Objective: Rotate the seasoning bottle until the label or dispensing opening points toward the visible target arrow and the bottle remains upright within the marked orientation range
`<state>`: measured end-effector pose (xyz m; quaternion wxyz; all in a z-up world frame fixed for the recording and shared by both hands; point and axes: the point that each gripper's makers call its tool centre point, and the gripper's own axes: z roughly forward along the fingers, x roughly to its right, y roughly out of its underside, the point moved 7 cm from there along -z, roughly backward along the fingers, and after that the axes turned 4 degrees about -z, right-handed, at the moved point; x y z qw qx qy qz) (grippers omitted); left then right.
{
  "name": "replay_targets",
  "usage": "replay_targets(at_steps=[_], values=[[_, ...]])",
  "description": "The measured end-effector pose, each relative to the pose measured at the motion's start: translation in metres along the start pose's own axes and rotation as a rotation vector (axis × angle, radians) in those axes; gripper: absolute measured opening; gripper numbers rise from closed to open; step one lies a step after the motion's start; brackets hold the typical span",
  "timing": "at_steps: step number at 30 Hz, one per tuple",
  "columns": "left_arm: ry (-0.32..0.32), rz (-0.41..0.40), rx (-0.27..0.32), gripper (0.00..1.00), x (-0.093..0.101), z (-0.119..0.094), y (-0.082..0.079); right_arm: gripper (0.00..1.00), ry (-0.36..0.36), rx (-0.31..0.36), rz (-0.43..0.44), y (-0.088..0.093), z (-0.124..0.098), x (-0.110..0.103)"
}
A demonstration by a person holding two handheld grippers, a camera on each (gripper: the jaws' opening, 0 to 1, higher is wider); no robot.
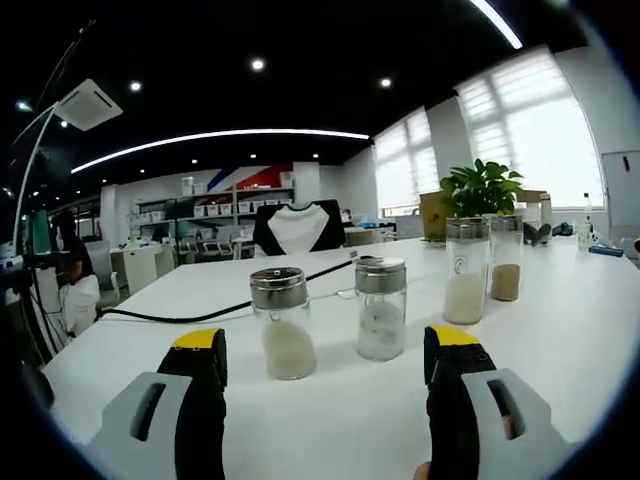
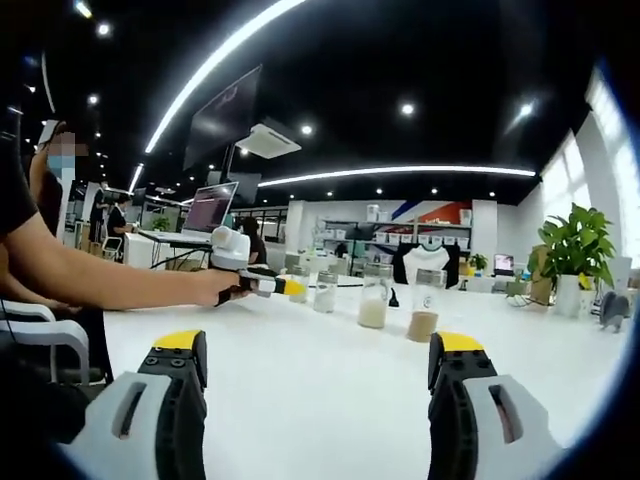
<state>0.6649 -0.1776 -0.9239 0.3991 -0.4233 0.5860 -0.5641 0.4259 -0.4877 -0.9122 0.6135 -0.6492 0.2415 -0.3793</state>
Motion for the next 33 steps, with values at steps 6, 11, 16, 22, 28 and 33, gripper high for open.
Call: replay_targets(at_steps=[6,11,16,22,28,33], values=[[-0.006,0.005,-0.007,0.86,-0.005,0.005,0.001,0.9,-0.027,-0.013,-0.047,0.004,0.0,-0.005],[-0.013,-0.001,-0.006,0.85,-0.008,0.009,0.002,0.89,-0.016,-0.018,-0.074,0.007,0.001,-0.004],[-0.017,0.014,-0.016,0.83,-0.01,0.015,0.004,0.8,-0.028,0.026,0.012,0.007,-0.001,-0.002],[-0.026,0.018,-0.029,0.79,-0.014,0.023,0.007,0.77,-0.019,0.032,0.019,0.006,-0.003,0.002],[-0.045,0.0,-0.012,0.72,-0.02,0.031,0.004,0.77,-0.01,0.024,0.018,0.008,-0.004,0.006],[-0.063,-0.004,-0.008,0.59,-0.023,0.036,0.003,0.77,0.0,0.025,0.021,0.008,-0.006,0.01]])
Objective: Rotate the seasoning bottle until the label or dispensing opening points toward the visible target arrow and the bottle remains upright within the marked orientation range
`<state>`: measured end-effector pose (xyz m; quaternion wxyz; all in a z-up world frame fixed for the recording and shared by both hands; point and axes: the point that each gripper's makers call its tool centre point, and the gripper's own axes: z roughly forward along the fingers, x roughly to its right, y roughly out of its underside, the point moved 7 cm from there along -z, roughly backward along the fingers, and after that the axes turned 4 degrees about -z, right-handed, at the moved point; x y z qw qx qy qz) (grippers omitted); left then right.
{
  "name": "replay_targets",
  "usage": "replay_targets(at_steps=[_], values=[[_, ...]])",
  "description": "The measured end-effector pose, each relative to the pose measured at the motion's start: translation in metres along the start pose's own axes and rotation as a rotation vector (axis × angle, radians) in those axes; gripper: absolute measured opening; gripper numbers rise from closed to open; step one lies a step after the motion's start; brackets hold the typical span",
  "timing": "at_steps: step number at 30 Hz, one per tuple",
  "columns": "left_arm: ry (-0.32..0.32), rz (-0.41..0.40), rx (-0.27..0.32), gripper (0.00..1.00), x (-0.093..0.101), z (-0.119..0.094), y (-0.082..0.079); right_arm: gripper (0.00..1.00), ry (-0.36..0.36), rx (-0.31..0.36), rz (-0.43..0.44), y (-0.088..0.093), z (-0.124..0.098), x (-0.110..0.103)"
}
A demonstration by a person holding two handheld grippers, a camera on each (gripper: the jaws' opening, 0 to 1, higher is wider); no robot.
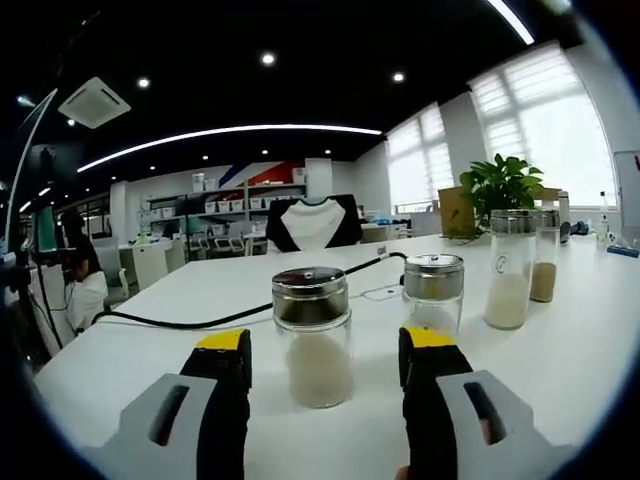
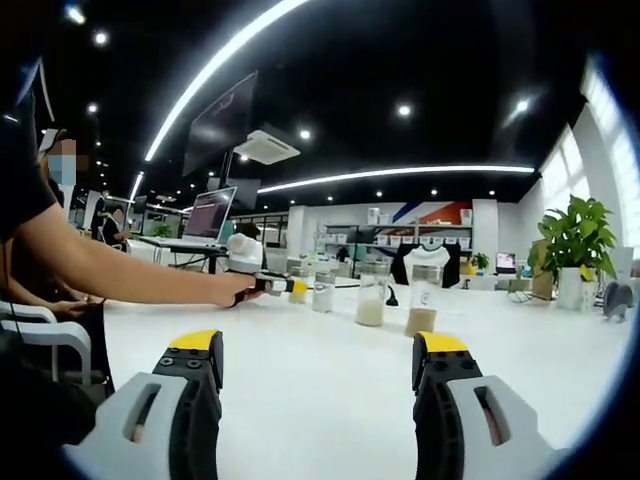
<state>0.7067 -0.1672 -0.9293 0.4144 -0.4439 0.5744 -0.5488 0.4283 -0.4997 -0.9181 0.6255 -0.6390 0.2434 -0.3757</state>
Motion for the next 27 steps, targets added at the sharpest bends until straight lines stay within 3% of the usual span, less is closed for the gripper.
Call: replay_targets(at_steps=[5,9,20,27], values=[[-0.001,-0.018,0.031,0.51,-0.003,0.007,-0.003,0.76,0.003,-0.004,0.004,0.001,-0.001,0.003],[-0.001,0.008,0.036,0.47,-0.001,0.01,-0.004,0.75,0.008,-0.005,0.007,0.001,-0.001,0.004],[-0.008,-0.028,0.043,0.36,-0.004,0.015,-0.004,0.72,0.029,-0.009,-0.007,-0.002,-0.006,0.011],[0.01,-0.044,0.041,0.36,-0.006,0.015,-0.004,0.72,0.034,-0.006,0.001,-0.001,-0.008,0.014]])
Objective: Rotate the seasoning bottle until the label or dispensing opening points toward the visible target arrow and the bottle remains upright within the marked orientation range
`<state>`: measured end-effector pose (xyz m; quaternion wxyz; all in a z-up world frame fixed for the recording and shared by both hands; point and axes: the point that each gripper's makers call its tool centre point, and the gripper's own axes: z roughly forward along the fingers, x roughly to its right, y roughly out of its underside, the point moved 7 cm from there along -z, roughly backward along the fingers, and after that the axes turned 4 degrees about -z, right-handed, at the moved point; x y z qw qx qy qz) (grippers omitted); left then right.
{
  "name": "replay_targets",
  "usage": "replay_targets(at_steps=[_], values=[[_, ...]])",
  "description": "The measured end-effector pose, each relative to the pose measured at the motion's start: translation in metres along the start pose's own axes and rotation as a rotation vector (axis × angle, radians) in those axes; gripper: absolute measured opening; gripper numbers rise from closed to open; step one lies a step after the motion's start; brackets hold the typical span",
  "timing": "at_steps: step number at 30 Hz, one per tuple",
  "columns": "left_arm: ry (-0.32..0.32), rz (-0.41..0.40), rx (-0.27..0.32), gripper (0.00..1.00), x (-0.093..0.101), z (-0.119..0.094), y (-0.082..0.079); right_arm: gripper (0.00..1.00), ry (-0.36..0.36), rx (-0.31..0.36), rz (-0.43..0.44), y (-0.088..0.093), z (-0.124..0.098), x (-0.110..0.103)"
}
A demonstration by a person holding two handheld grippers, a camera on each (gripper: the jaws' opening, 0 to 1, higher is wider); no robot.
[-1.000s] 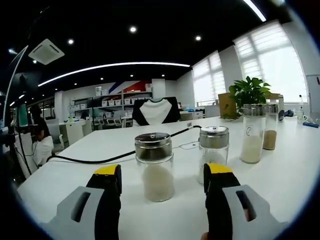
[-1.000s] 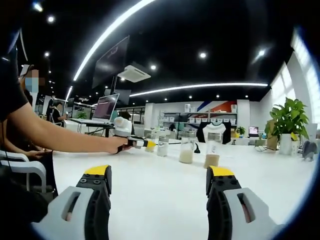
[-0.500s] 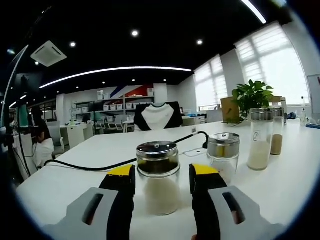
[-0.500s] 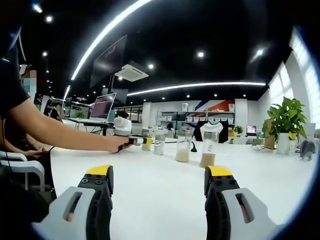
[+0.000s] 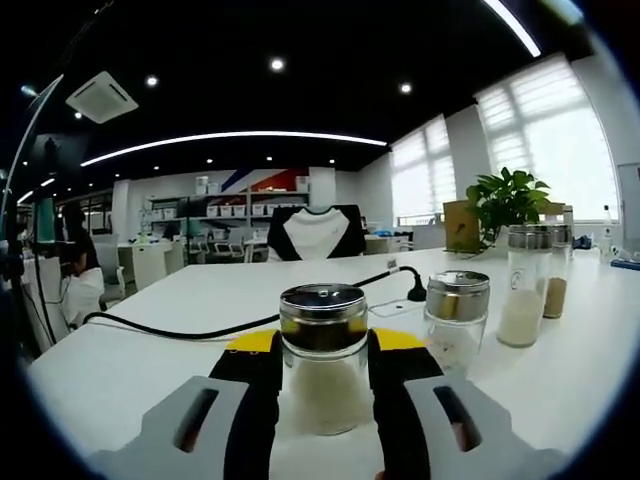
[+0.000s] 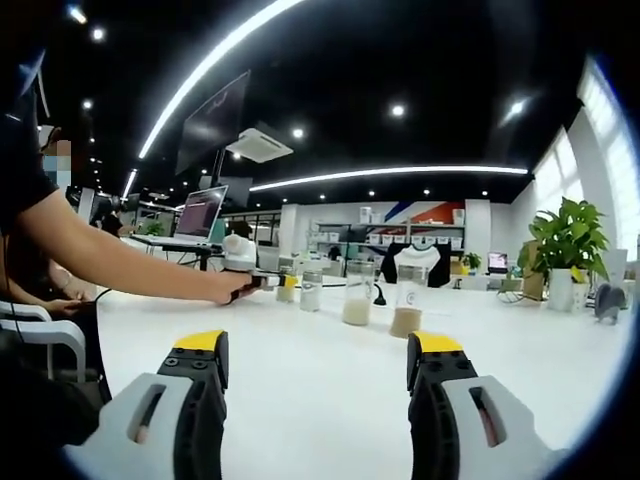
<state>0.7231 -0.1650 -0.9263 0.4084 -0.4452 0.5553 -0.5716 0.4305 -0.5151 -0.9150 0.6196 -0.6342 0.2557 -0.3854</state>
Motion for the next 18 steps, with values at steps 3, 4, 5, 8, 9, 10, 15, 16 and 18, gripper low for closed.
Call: replay_targets(at_steps=[3,4,5,8,9,10,15,16,18], values=[[0.0,0.002,-0.008,0.35,0.0,0.0,0.0,0.72,0.002,0.003,-0.006,-0.001,0.0,0.0],[0.005,0.0,-0.011,0.35,0.001,-0.001,-0.001,0.72,0.001,0.003,-0.011,-0.002,0.0,0.0],[0.01,-0.007,-0.013,0.35,0.001,-0.003,-0.001,0.72,-0.003,0.0,-0.024,-0.003,0.0,0.0],[0.023,-0.014,-0.022,0.35,0.004,-0.006,-0.002,0.73,-0.002,-0.002,-0.054,-0.004,-0.001,-0.001],[0.028,-0.011,-0.024,0.35,0.005,-0.006,-0.002,0.73,0.001,0.003,-0.056,-0.005,-0.002,0.0],[0.03,-0.006,-0.024,0.35,0.008,-0.008,-0.003,0.72,0.007,0.011,-0.054,-0.006,-0.002,0.001],[0.049,0.007,-0.011,0.35,0.014,-0.014,-0.009,0.72,0.009,0.018,-0.052,-0.008,-0.003,0.002],[0.049,0.013,-0.011,0.35,0.015,-0.015,-0.01,0.72,0.008,0.018,-0.059,-0.008,-0.004,0.002],[0.053,0.022,-0.005,0.35,0.018,-0.019,-0.014,0.72,0.011,0.021,-0.064,-0.009,-0.004,0.002]])
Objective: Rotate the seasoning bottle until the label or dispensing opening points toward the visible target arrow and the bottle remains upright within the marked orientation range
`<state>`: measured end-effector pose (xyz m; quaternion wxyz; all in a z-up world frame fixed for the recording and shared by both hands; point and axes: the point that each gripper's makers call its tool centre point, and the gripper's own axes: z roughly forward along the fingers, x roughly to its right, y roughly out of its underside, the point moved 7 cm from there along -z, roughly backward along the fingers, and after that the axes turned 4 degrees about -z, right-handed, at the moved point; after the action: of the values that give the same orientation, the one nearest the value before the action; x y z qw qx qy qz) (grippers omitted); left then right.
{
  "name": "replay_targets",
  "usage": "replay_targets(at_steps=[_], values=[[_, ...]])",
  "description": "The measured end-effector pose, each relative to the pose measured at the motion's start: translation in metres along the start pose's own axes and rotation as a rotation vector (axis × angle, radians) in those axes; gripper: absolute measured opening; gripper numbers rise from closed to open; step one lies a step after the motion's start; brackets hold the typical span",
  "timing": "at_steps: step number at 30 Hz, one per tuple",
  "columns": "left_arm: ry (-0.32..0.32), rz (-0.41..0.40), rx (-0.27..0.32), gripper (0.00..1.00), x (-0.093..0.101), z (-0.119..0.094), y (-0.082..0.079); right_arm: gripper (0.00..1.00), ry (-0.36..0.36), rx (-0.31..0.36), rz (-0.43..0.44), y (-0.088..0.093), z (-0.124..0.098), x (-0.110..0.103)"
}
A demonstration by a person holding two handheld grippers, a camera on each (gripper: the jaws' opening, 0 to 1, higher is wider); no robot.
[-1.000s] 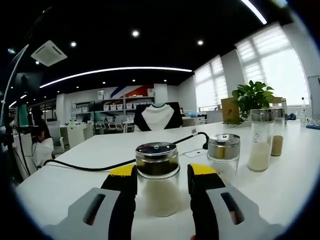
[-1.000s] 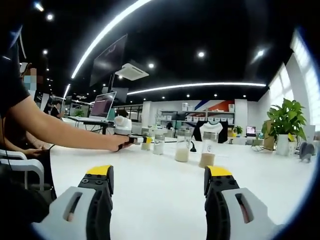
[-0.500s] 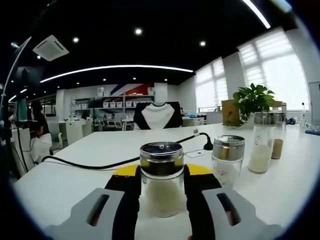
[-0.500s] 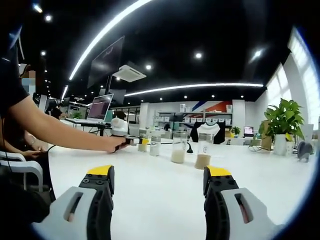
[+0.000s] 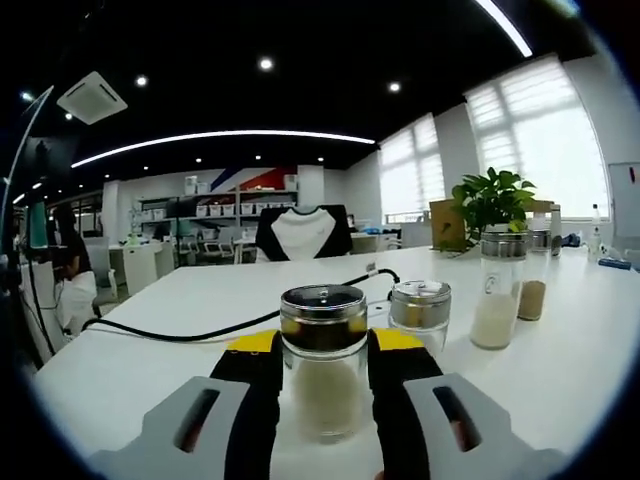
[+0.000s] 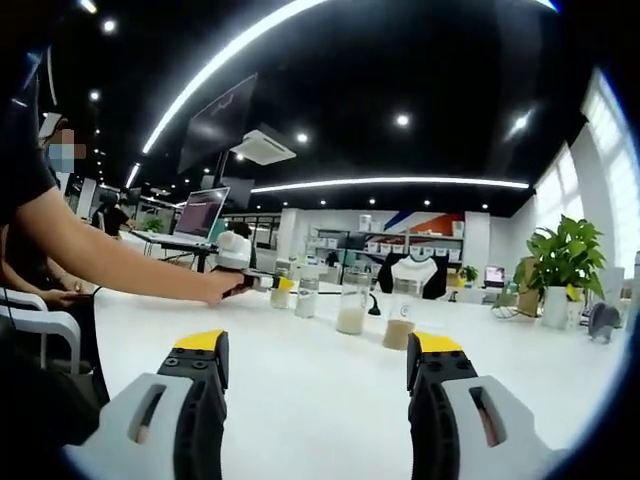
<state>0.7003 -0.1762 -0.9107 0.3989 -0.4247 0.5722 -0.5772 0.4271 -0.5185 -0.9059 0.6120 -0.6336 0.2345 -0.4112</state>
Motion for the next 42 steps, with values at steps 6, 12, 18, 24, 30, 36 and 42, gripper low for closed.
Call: replay_targets(at_steps=[6,12,18,24,30,36,42], values=[[0.021,0.013,0.012,0.35,0.008,-0.013,-0.009,0.72,0.009,0.005,0.016,-0.001,-0.002,0.003],[0.065,0.016,0.018,0.35,0.022,-0.03,-0.016,0.72,0.012,0.011,0.013,-0.002,-0.002,0.003],[0.109,0.038,0.004,0.35,0.036,-0.048,-0.017,0.72,0.007,0.014,0.03,-0.002,-0.001,0.0],[0.157,0.028,-0.004,0.35,0.051,-0.066,-0.024,0.69,0.002,0.03,0.055,-0.004,-0.002,0.001],[0.212,-0.048,-0.01,0.35,0.062,-0.081,-0.026,0.67,-0.008,0.035,0.081,-0.004,-0.001,-0.001],[0.258,-0.065,-0.023,0.35,0.073,-0.096,-0.025,0.66,-0.031,0.025,0.086,-0.002,0.003,-0.009],[0.324,-0.093,-0.022,0.35,0.086,-0.114,-0.027,0.64,-0.075,0.021,0.1,-0.001,0.008,-0.02]])
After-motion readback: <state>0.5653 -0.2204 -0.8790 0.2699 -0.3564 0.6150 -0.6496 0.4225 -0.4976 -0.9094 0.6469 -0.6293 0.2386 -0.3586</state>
